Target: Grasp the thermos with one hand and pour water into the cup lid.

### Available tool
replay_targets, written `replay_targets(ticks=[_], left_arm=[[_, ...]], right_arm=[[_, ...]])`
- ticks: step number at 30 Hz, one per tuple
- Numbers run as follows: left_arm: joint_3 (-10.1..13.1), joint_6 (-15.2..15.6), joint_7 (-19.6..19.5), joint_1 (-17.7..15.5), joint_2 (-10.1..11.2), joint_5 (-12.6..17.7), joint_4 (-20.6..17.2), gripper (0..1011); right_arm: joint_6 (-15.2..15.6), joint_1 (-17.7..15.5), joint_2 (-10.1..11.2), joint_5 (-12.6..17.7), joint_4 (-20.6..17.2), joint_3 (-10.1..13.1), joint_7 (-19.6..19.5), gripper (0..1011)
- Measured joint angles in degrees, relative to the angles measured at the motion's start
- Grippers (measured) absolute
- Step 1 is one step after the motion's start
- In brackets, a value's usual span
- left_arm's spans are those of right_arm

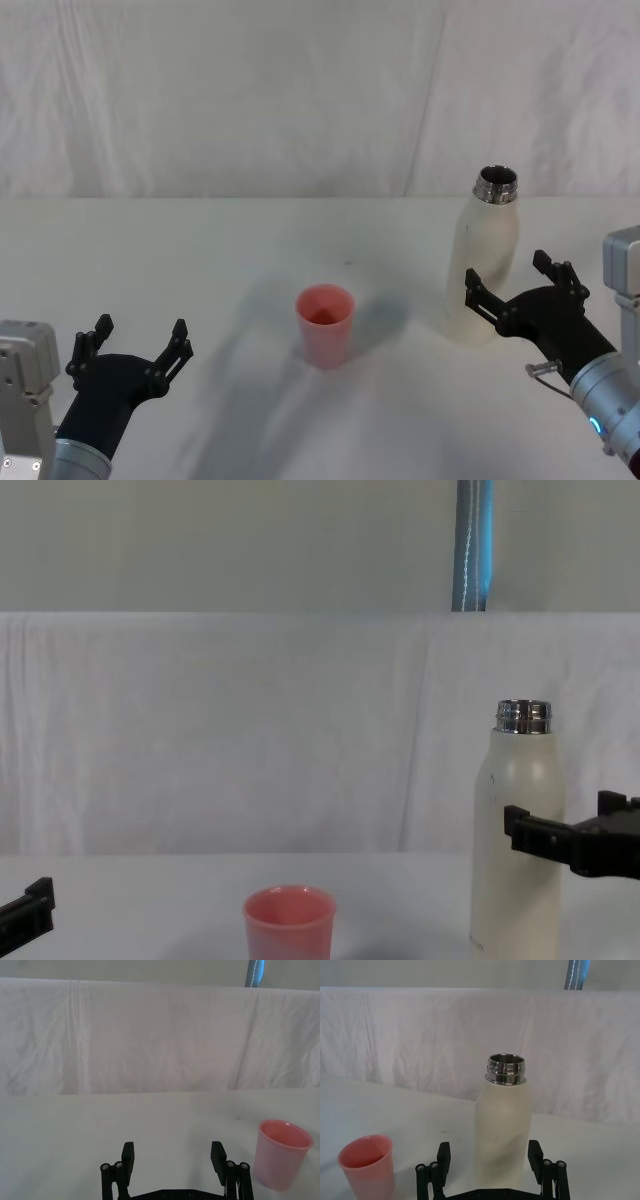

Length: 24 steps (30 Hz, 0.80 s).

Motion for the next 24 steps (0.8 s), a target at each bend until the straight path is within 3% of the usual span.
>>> replay_targets(ticks=[24], left_arm=[[0.00,0.00,0.00,0.00,0.00,0.00,0.00,1001]], right_arm=[[-1.09,4.56,-0.68,1.92,4.17,-0.44,-0.47,1000]])
